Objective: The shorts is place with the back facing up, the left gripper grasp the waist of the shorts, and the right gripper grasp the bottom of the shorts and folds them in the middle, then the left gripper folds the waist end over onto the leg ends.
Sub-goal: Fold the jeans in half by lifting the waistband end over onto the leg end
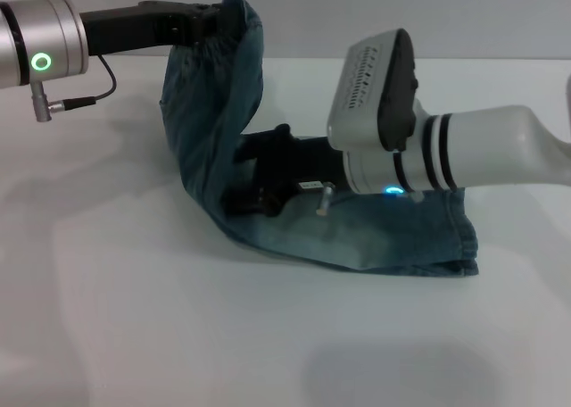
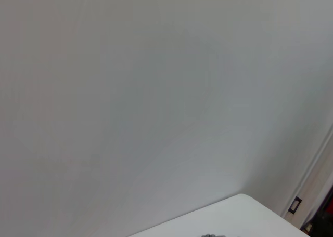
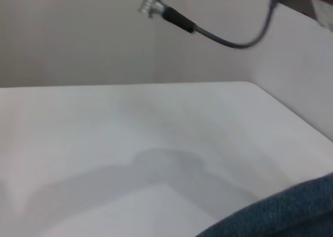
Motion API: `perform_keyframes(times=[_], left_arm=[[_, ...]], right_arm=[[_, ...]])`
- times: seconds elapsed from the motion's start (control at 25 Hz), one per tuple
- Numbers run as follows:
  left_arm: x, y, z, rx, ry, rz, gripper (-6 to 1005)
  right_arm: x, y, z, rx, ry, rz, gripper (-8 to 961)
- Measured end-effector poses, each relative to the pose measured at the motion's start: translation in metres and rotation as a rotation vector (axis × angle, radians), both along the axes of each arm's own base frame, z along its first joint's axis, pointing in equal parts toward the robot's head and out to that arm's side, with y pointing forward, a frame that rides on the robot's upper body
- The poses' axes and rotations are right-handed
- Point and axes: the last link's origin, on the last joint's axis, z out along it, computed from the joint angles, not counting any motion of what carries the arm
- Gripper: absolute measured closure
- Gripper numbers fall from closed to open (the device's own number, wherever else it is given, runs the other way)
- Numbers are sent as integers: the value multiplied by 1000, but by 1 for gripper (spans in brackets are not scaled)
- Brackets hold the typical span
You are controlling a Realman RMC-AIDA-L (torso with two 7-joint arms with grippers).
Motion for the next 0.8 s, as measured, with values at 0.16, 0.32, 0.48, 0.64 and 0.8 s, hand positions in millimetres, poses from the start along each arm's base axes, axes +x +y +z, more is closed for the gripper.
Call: perform_keyframes(times=[0.16,0.32,0.48,0.64,0.8], left_arm=[[-1,0,0,3,1,2,898],[-2,1,2,9,0,4,894],[-2,1,2,12,3,5,890],[1,1,1,5,3,-6,887],[6,0,0,-10,-4,-23,883]], right_arm=[[20,0,3,24,-15,-62,377],[43,0,6,63,-39,-129,376],[60,3,13,105,-24,-212,376],[80,12,31,203,25,-322,376],[99,25,56,348,74,-422,376]])
